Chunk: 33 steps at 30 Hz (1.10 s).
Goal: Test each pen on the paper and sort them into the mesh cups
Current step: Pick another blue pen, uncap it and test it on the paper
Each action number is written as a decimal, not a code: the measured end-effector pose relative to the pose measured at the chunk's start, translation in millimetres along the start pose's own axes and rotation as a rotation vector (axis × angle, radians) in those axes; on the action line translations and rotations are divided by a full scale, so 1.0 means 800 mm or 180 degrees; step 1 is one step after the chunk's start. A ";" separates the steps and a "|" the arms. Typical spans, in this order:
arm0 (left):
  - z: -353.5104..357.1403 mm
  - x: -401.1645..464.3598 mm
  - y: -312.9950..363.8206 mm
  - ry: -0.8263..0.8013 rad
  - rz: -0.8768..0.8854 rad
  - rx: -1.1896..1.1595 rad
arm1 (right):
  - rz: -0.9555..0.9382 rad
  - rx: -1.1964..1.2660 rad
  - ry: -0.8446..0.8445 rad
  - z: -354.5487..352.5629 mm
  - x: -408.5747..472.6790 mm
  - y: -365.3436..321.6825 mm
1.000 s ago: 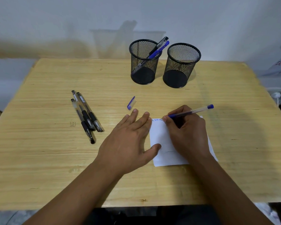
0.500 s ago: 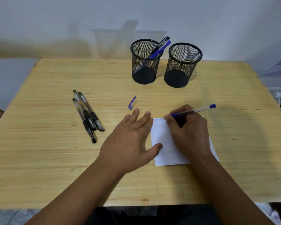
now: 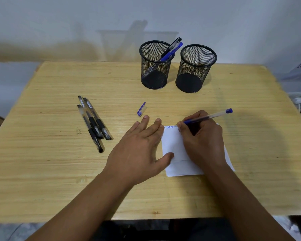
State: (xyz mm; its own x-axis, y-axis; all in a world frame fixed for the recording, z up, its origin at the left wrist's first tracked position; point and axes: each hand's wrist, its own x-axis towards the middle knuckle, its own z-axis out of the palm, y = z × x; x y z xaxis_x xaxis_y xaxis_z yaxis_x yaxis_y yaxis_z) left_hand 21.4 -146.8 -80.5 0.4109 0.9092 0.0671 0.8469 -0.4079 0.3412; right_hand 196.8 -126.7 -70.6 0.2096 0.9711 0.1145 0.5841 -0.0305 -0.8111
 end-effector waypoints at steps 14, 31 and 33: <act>-0.001 0.000 0.001 -0.0016 -0.0006 -0.0024 | 0.0015 -0.0057 0.0014 -0.001 -0.002 -0.003; 0.001 0.000 -0.002 -0.0003 0.0020 -0.0045 | 0.0004 -0.0020 0.0001 -0.001 -0.001 -0.004; 0.002 0.001 -0.003 0.0000 0.0026 -0.0038 | 0.0000 -0.0045 -0.0027 -0.001 -0.001 -0.004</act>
State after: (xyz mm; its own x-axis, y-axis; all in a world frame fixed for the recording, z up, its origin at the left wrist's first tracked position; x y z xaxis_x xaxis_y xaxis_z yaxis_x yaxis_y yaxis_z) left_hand 20.3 -145.6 -82.5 0.4177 0.9059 0.0700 0.8395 -0.4142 0.3517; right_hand 195.0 -127.7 -67.5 0.2030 0.9730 0.1096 0.5953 -0.0337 -0.8028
